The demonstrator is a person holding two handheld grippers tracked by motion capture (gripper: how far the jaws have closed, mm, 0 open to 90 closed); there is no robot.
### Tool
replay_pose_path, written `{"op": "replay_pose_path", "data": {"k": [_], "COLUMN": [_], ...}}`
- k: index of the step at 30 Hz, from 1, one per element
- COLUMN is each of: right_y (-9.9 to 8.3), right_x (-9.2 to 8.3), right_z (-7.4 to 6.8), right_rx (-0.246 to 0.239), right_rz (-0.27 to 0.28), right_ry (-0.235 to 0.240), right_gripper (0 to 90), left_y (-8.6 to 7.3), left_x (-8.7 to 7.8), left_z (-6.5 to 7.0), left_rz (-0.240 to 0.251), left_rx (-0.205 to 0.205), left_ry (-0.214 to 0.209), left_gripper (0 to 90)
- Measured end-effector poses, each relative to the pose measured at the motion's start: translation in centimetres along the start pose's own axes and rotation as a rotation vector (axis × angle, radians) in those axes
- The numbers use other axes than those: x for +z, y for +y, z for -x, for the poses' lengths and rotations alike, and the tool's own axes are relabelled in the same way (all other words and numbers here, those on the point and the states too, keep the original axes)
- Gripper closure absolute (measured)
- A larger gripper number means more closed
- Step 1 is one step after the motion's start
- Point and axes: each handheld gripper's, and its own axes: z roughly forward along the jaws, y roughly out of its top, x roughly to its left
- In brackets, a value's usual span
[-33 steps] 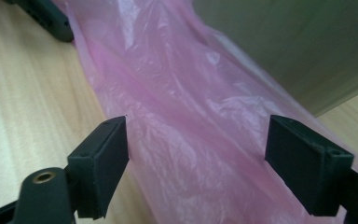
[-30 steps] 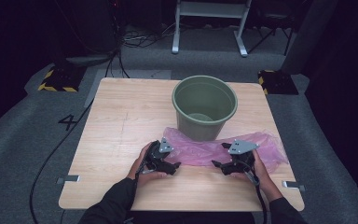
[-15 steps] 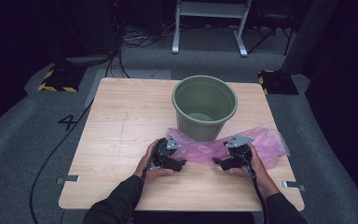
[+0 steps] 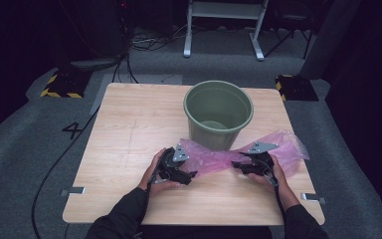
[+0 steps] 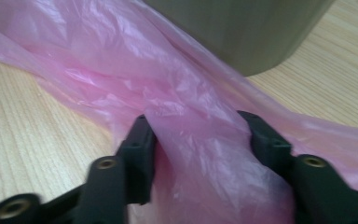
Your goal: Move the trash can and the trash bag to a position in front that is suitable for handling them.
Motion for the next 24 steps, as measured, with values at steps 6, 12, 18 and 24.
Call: {"op": "replay_pose_path", "data": {"k": [6, 12, 18, 24], "right_y": [-0.2, -0.2, -0.5, -0.6], "right_x": [-0.3, -0.5, -1.2, -2.3], "right_z": [0.3, 0.2, 0.5, 0.7], "right_rx": [0.01, 0.004, -0.008, -0.01], "right_rz": [0.002, -0.008, 0.009, 0.045], "right_ry": [-0.025, -0.033, -0.057, -0.059], "right_gripper": [74.1, 84.6, 88.4, 88.9], "left_y": [-1.8, -5.4, -8.2, -9.4], "left_x": [-4.1, -6.7, -8.3, -8.9], "left_z": [-0.6, -1.5, -2.2, -2.5], "left_rz": [0.015, -0.035, -0.063, -0.068], "left_rx": [0.001, -0.037, -0.093, -0.104], "left_ry": [0.052, 0.111, 0.122, 0.101], "left_gripper": [15.6, 15.5, 15.5, 15.5]}}
